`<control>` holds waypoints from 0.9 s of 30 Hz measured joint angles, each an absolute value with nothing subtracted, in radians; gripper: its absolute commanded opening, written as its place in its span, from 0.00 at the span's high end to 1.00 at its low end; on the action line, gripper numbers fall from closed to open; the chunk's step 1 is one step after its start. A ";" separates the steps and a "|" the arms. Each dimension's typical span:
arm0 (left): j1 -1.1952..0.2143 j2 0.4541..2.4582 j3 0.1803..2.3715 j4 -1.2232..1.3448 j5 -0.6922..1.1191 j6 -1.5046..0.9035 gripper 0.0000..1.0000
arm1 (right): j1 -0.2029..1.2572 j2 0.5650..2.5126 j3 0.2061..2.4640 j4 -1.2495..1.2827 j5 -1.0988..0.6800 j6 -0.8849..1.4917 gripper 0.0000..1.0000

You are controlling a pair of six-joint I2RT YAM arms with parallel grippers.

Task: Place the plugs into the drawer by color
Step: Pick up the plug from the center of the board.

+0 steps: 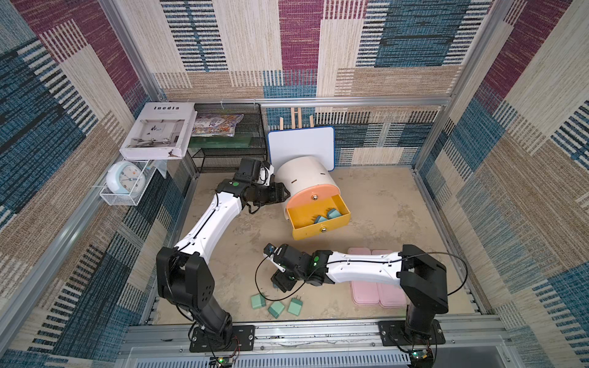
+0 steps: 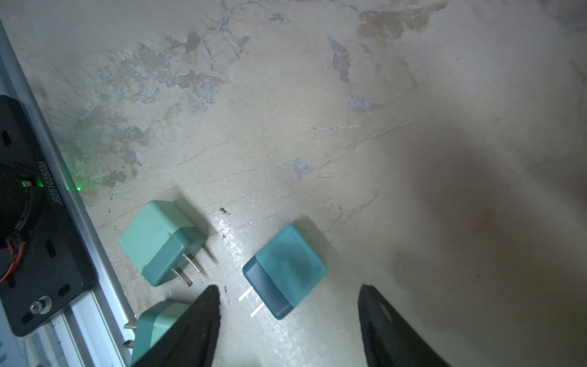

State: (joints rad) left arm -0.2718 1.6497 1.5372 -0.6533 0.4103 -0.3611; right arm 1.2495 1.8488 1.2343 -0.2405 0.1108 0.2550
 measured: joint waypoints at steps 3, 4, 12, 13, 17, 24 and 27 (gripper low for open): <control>-0.272 1.650 1.537 -0.653 0.410 -0.361 0.26 | 1.261 1.885 1.239 -0.233 0.136 0.246 0.16; -0.272 1.650 1.537 -0.653 0.411 -0.361 0.26 | 1.262 1.897 1.240 -0.233 0.145 0.245 0.15; -0.272 1.650 1.537 -0.653 0.411 -0.361 0.26 | 1.261 1.960 1.240 -0.234 0.191 0.247 0.15; -0.272 1.650 1.537 -0.653 0.411 -0.361 0.26 | 1.261 1.961 1.240 -0.234 0.195 0.248 0.15; -0.272 1.650 1.533 -0.653 0.411 -0.361 0.26 | 1.261 1.959 1.234 -0.233 0.207 0.251 0.19; -0.272 1.650 1.533 -0.653 0.412 -0.361 0.26 | 1.259 1.915 1.192 -0.244 0.228 0.262 0.26; -0.272 1.650 1.533 -0.653 0.414 -0.361 0.26 | 1.259 1.882 1.189 -0.265 0.224 0.271 0.26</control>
State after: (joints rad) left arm -0.2718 1.6497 1.5333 -0.6533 0.4137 -0.3614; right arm 1.2591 1.8816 1.1889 -0.2646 0.2245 0.2710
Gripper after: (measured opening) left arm 0.745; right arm 0.738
